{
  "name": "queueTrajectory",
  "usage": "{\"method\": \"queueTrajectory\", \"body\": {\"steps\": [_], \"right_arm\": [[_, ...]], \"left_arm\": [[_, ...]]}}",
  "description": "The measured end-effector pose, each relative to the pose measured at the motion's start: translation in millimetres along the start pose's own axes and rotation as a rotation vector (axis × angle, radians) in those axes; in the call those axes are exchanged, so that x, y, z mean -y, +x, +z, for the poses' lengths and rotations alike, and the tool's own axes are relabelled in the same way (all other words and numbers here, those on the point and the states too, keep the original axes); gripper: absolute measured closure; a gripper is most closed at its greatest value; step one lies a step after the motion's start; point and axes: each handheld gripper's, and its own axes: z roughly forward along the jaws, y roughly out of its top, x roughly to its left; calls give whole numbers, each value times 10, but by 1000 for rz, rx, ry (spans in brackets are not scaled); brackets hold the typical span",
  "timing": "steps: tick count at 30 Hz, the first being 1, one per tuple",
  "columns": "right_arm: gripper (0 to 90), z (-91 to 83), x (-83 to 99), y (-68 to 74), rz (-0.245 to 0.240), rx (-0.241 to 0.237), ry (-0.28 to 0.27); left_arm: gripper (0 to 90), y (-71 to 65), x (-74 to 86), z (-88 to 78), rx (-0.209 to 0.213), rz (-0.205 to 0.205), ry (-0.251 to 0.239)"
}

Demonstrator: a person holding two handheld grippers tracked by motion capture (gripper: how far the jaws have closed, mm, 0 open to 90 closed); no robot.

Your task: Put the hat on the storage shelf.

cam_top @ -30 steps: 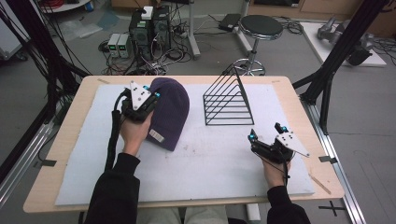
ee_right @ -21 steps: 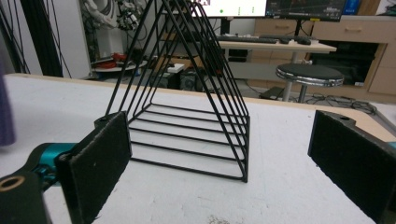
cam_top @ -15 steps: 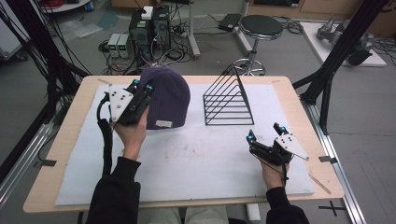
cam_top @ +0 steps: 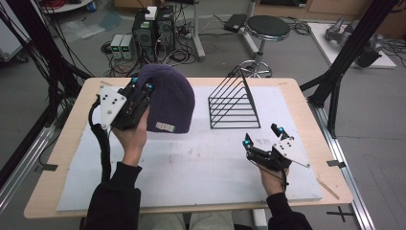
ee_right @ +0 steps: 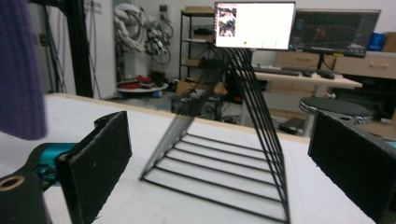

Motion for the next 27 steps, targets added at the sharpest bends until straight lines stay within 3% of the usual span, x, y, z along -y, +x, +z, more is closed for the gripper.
{"method": "queueTrajectory", "body": {"steps": [9, 13, 21, 27], "right_arm": [[51, 147, -142, 227, 85, -99, -65], [46, 231, -153, 331, 147, -191, -98], [39, 497, -185, 634, 155, -344, -66], [39, 711, -198, 814, 159, -409, -25]], "left_arm": [[769, -86, -159, 33, 36, -24, -33], [769, -102, -162, 40, 41, -34, -37], [770, -134, -174, 55, 43, -55, -50], [769, -155, -163, 83, 43, -93, -65]]}}
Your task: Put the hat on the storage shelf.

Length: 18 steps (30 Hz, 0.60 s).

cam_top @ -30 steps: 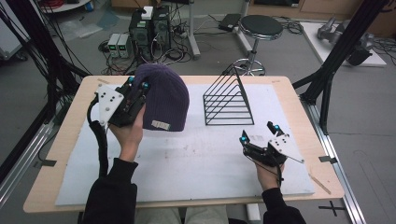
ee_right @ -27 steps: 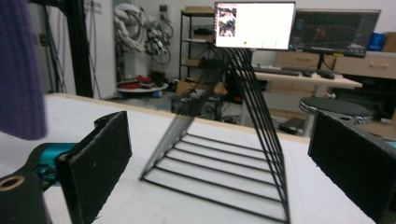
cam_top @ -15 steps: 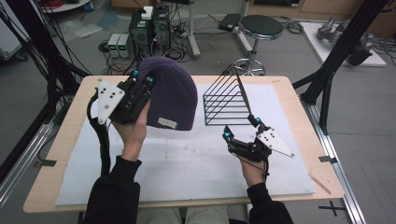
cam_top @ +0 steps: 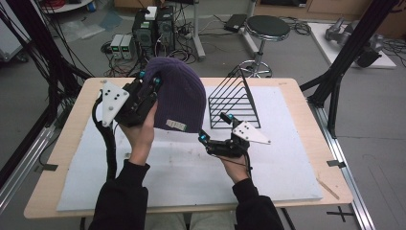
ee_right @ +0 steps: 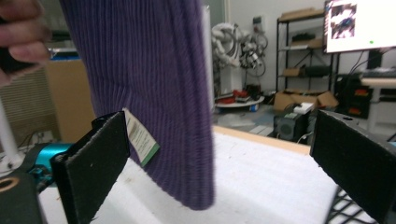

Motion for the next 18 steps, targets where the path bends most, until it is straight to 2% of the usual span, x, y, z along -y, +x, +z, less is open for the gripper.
{"method": "queueTrajectory", "body": {"steps": [2, 3, 6, 7, 9, 10, 12, 14, 17, 18], "right_arm": [[39, 77, 28, -18, 47, -25, 0], [39, 115, 40, -19, 62, -23, 2], [45, 234, 58, -40, 91, -34, 21], [85, 255, 54, -40, 95, -34, 23], [321, 252, 24, -29, 80, -61, 12], [413, 249, 4, -22, 57, -75, 17], [608, 262, -44, -19, 30, -98, 39], [776, 276, -107, -30, 29, -124, 62], [816, 311, -201, -78, 29, -177, 91], [818, 322, -220, -95, 35, -190, 99]], "left_arm": [[769, -16, 7, 10, -1, -6, -4], [769, -27, 14, 17, 0, -7, -6], [769, -52, 33, 31, 5, -5, -1], [769, -56, 37, 35, 7, 0, -1], [769, -50, 40, 38, 9, 8, 2], [769, -43, 40, 41, 6, 8, 0], [769, -27, 38, 45, -1, 5, 0], [769, -11, 29, 44, -12, 13, -1], [769, 31, 17, 54, -36, 56, -12], [769, 54, 20, 60, -41, 58, -17]]}}
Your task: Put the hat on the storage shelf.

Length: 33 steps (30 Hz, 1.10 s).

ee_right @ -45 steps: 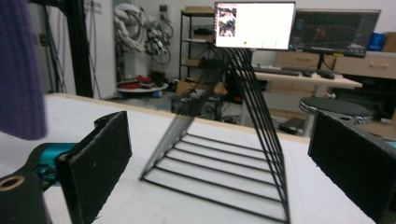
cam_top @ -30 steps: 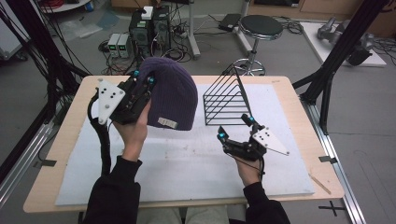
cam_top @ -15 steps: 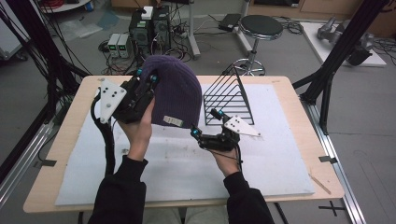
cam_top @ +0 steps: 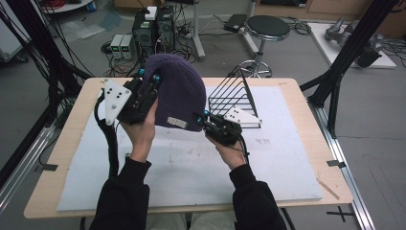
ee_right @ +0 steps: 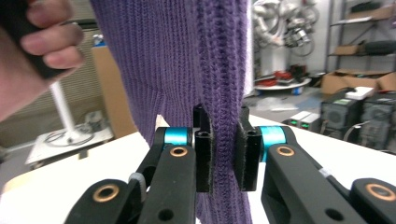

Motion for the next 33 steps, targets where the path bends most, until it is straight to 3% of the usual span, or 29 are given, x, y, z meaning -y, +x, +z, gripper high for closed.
{"method": "queueTrajectory", "body": {"steps": [8, 12, 19, 23, 26, 33], "right_arm": [[822, 108, -176, -208, 7, -13, 21], [822, 154, -255, -304, 25, 0, 31], [822, 168, -408, -497, 28, 40, 35], [821, 118, -465, -624, 30, 90, 28], [821, 62, -480, -743, 68, 106, 17], [821, -37, -521, -968, 87, 158, 63]], "left_arm": [[770, 140, 21, 127, -22, 0, -2], [770, 138, -15, 258, 7, 63, -4], [769, 161, -3, 483, 19, 48, 10], [770, 130, 25, 642, 48, 66, 23], [769, 80, 26, 780, 75, 69, 36], [769, -100, 84, 1032, 108, 86, 63]]}}
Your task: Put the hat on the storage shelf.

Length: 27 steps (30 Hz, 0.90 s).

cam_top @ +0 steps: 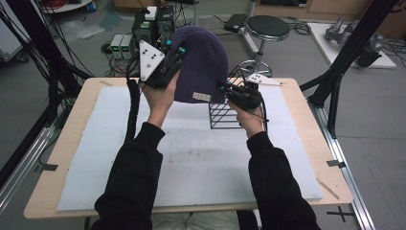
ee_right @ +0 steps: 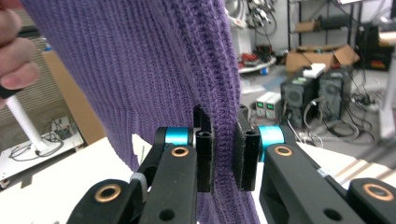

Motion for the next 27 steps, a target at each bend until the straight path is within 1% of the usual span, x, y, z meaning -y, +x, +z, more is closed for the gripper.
{"method": "queueTrajectory", "body": {"steps": [1, 2, 4, 5, 8, 10, 11, 12, 13, 16, 18, 20, 22, 26, 27], "right_arm": [[821, -15, -3, -27, -9, 19, 1], [822, -35, -9, -50, -7, 29, 1], [821, -77, -17, -93, 3, 39, -3], [821, -98, -20, -108, 4, 44, 4], [822, -139, -22, -167, -2, 56, 10], [821, -154, -19, -204, 9, 57, 8], [819, -156, -15, -218, 11, 50, 4], [819, -155, -9, -227, 9, 39, -1], [819, -155, -5, -230, 7, 42, 3], [820, -160, 0, -238, 4, 51, 8], [820, -171, -1, -247, 3, 67, 13], [820, -197, -4, -269, -4, 81, 8], [819, -234, -7, -299, -4, 96, 8], [820, -335, 10, -375, -6, 128, 8], [820, -366, 19, -398, -6, 134, 8]], "left_arm": [[769, -25, 11, 29, 2, -2, 2], [769, -49, 23, 52, 4, -3, 1], [769, -84, 40, 92, 9, -2, 0], [769, -99, 46, 111, 10, -4, 1], [769, -138, 58, 154, 15, 6, 7], [769, -167, 68, 174, 19, 13, 5], [768, -173, 72, 179, 19, 13, 2], [768, -177, 75, 181, 23, 10, 1], [768, -176, 77, 182, 29, 10, 1], [768, -184, 87, 189, 37, -5, 5], [768, -205, 95, 196, 46, 1, 8], [766, -234, 106, 207, 54, -6, 6], [765, -265, 127, 225, 64, -7, 11], [764, -345, 206, 281, 82, -37, 19], [764, -369, 225, 296, 86, -37, 21]]}}
